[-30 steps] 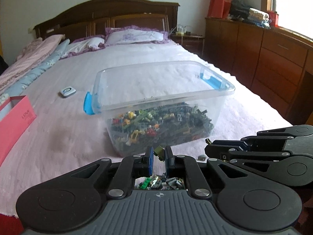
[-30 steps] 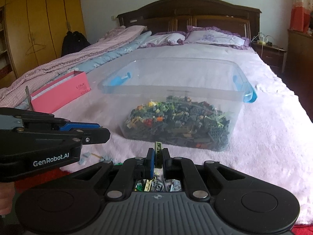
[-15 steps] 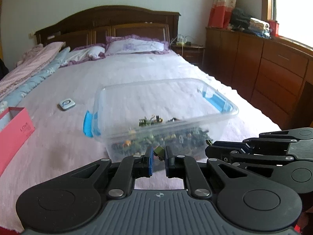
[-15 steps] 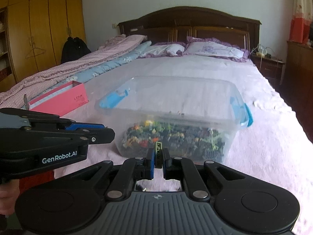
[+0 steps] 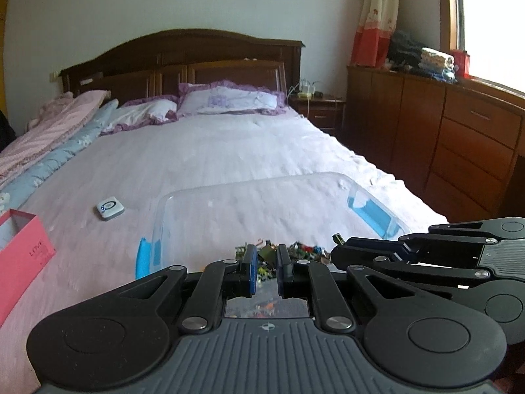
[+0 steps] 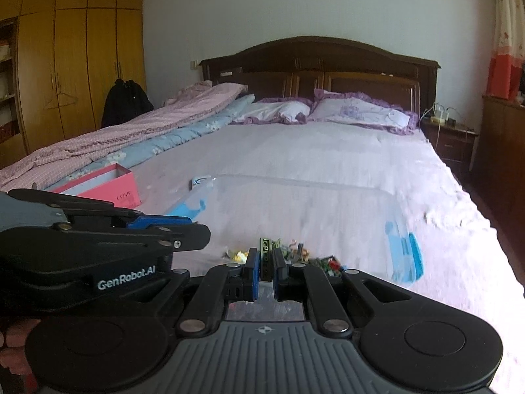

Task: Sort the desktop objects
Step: 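Carry both held pieces over the clear bin and open both tools, then move both open tools back down to the loose Lego pile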

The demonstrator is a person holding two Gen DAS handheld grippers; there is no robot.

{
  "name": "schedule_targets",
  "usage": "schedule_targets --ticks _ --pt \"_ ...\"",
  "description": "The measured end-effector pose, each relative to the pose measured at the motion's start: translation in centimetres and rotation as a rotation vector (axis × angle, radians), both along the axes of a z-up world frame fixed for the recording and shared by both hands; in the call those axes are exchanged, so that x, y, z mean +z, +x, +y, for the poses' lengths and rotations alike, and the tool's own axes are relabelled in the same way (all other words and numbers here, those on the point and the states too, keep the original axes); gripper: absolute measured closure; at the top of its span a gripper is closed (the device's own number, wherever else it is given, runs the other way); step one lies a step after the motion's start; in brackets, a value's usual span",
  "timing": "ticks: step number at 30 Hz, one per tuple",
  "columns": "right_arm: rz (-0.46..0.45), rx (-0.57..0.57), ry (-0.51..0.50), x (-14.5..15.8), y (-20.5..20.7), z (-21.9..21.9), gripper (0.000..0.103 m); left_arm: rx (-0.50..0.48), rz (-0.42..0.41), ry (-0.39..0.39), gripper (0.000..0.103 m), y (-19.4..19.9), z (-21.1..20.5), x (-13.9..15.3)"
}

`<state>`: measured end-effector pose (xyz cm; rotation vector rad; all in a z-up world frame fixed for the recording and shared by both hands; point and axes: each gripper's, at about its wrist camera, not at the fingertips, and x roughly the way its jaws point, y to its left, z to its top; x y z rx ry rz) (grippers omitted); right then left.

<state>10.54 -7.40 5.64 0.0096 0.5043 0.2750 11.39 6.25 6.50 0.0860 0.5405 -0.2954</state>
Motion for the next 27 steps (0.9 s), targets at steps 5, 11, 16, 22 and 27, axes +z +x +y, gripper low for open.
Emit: schedule_targets --ticks 5,11,16,22,27 --pt "-0.007 -0.01 -0.001 0.4 1.5 -0.5 0.095 0.006 0.002 -0.003 0.09 1.2 -0.2 0.0" --pt "-0.01 -0.02 -0.008 0.6 3.7 -1.0 0.094 0.019 0.015 -0.003 0.09 3.2 -0.3 -0.3" --pt "-0.003 -0.024 -0.016 0.1 5.5 -1.2 0.094 0.023 0.027 0.013 0.09 4.6 -0.2 -0.7" --pt "0.017 -0.03 -0.022 -0.8 6.9 -1.2 0.094 0.037 0.047 0.013 0.086 5.5 0.1 -1.2" --pt "0.04 -0.037 -0.023 -1.3 7.1 -1.1 0.086 0.053 0.059 0.009 0.077 5.1 0.5 -1.6"
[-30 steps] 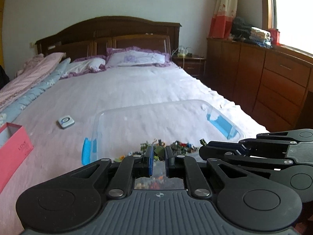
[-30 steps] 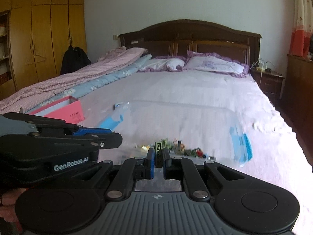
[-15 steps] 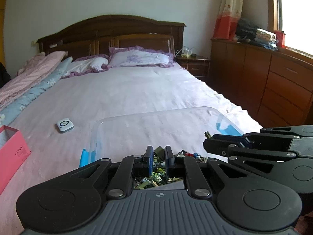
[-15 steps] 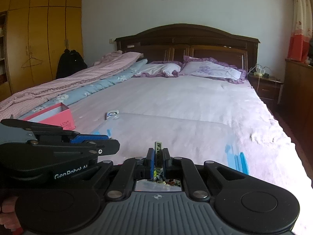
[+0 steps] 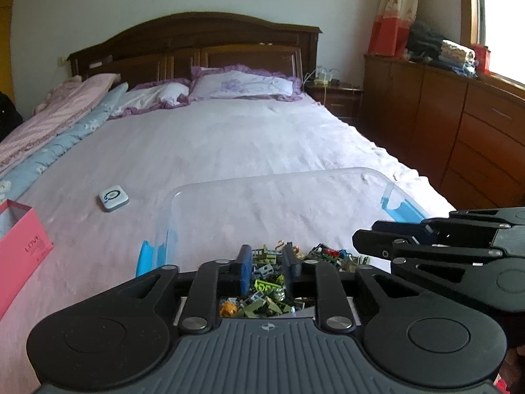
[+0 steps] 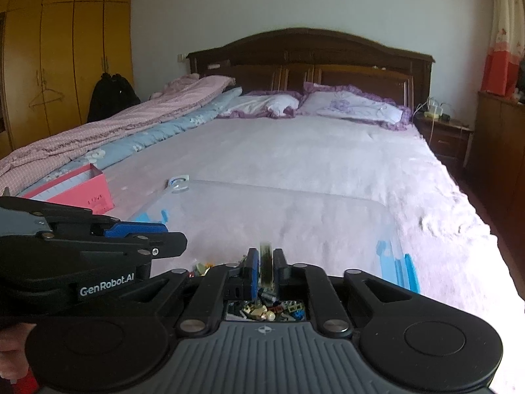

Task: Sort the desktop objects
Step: 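Move both open tools back down to the loose Lego pile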

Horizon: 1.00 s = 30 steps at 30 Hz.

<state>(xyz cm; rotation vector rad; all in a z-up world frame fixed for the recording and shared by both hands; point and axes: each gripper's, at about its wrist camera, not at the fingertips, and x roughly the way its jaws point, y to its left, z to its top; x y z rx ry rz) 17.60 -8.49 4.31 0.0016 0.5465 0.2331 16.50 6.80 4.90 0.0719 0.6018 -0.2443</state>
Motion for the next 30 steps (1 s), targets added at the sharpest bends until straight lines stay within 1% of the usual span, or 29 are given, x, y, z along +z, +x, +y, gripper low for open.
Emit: schedule_targets --ticks 1,4,6,7,9,11,13,14,16,19,23,28,30 --pt "-0.001 -0.005 0.001 0.0 -0.1 0.0 0.082 0.005 0.0 0.001 0.073 -0.2 0.2 0.0" --pt "-0.006 -0.018 0.008 0.0 -0.6 0.0 0.082 0.016 -0.004 -0.005 0.068 -1.0 0.9 0.2" --pt "-0.012 -0.026 0.02 0.1 -1.3 -0.2 0.082 0.023 -0.01 -0.003 0.062 -2.0 1.5 0.3" --pt "-0.013 -0.033 0.026 0.1 -1.8 -0.5 0.08 0.026 -0.01 0.002 0.058 -2.5 1.7 0.3" --pt "-0.014 -0.046 0.039 0.0 -3.0 -1.0 0.078 0.03 -0.01 0.01 0.055 -3.7 2.2 0.3" --pt "-0.01 -0.054 0.049 -0.3 -4.4 -1.7 0.075 0.034 -0.01 0.018 0.048 -4.8 2.7 0.3" --pt "0.001 -0.06 0.054 -0.8 -6.0 -2.2 0.073 0.038 -0.004 0.024 0.045 -5.9 3.2 0.1" --pt "0.009 -0.061 0.054 -1.1 -6.8 -2.5 0.072 0.041 0.004 0.026 0.04 -6.5 3.4 -0.1" --pt "0.03 -0.06 0.05 -1.9 -8.4 -3.0 0.071 0.049 0.017 0.028 0.035 -7.7 3.8 -0.6" --pt "0.088 -0.042 0.036 -3.7 -10.3 -3.1 0.07 0.053 0.063 0.04 0.034 -9.3 4.2 -2.0" --pt "0.167 -0.002 -0.001 -6.4 -12.7 -2.2 0.07 0.051 0.149 0.058 0.034 -11.2 4.3 -4.3" --pt "0.227 0.069 -0.067 -8.6 -15.8 -0.9 0.07 0.021 0.234 0.087 0.034 -13.7 4.4 -6.8" --pt "0.251 0.095 -0.103 -9.3 -16.8 -0.3 0.072 -0.002 0.253 0.102 0.036 -14.5 4.1 -7.5"
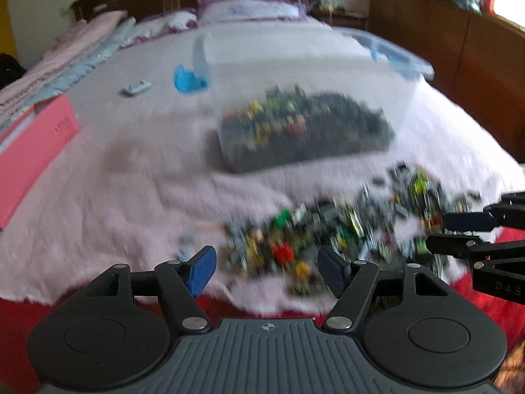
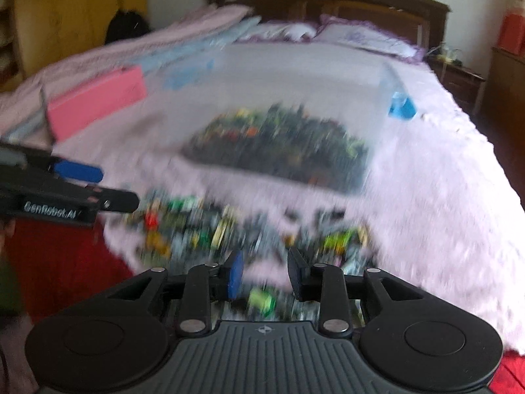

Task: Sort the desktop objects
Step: 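Move both open tools back down to the loose Lego pile, then grasp a grey piece with the left tool while right grasps a grey piece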

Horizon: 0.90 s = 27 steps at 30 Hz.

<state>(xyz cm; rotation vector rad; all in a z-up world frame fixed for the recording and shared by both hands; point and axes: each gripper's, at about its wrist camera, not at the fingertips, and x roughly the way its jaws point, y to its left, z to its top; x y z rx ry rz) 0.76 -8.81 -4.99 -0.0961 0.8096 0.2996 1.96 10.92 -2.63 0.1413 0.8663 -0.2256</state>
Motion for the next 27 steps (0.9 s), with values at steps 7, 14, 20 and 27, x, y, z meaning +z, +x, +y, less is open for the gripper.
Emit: schedule_targets --ticks 7,14,20,27 --pt "0.056 0.001 0.007 -1.0 -0.4 0.3 0.081 -0.107 0.004 0.004 0.053 -1.0 -2.3 -1.0" --pt "0.071 -0.007 0.018 -2.1 -0.1 0.6 0.081 -0.121 0.047 -0.02 0.063 1.0 -3.7 -2.8" --pt "0.074 -0.023 0.027 -2.2 -0.2 0.3 0.081 -0.132 0.08 -0.055 0.087 1.3 -3.8 -3.5" --pt "0.072 -0.025 0.026 -2.4 -0.2 0.2 0.081 -0.14 0.083 -0.049 0.087 1.2 -4.1 -3.8"
